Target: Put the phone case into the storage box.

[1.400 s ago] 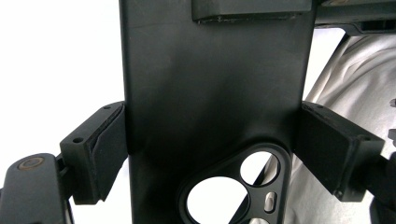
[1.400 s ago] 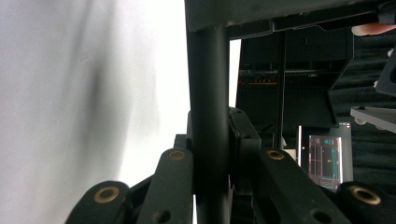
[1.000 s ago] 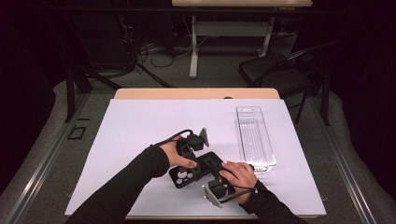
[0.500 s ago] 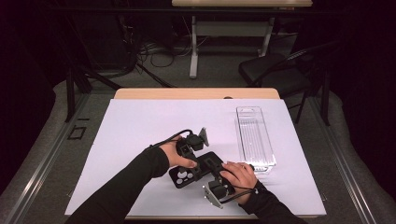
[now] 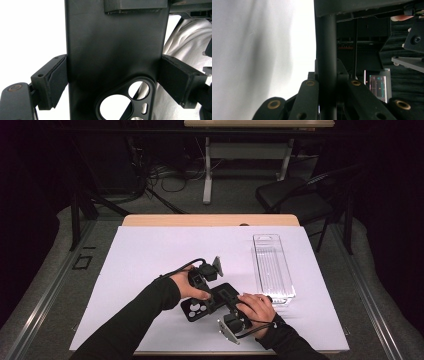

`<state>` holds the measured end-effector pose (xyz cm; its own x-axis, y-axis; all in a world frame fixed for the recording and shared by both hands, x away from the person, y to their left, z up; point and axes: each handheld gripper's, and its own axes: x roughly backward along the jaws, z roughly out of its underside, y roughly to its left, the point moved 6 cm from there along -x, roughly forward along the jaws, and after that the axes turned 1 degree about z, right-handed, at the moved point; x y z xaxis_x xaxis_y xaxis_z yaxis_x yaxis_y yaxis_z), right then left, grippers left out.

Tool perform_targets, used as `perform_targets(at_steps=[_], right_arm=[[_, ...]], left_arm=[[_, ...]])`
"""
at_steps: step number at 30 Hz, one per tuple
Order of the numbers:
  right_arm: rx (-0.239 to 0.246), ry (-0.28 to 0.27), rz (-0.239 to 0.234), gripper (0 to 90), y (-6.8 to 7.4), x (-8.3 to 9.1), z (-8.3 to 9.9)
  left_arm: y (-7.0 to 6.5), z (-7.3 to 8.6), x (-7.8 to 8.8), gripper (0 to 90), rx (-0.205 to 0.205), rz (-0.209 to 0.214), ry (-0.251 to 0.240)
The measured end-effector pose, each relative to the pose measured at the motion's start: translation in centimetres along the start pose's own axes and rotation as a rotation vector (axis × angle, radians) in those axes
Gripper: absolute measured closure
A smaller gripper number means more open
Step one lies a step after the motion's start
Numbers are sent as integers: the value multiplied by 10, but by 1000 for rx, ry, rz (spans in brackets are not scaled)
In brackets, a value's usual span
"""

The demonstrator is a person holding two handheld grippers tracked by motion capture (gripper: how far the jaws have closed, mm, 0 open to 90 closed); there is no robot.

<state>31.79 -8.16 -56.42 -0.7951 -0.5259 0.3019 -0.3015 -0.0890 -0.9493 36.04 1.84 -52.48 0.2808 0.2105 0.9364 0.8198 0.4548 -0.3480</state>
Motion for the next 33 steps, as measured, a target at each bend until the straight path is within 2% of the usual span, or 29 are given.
perform_targets(at_steps=[18,33], right_arm=[[2,-5,27,863,-3,1,0],[-8,-5,12,862,-2,0,0]], left_arm=[[-1,-1,0,126,-2,-7,-19],[-2,-2,2,127,-3,-30,-47]])
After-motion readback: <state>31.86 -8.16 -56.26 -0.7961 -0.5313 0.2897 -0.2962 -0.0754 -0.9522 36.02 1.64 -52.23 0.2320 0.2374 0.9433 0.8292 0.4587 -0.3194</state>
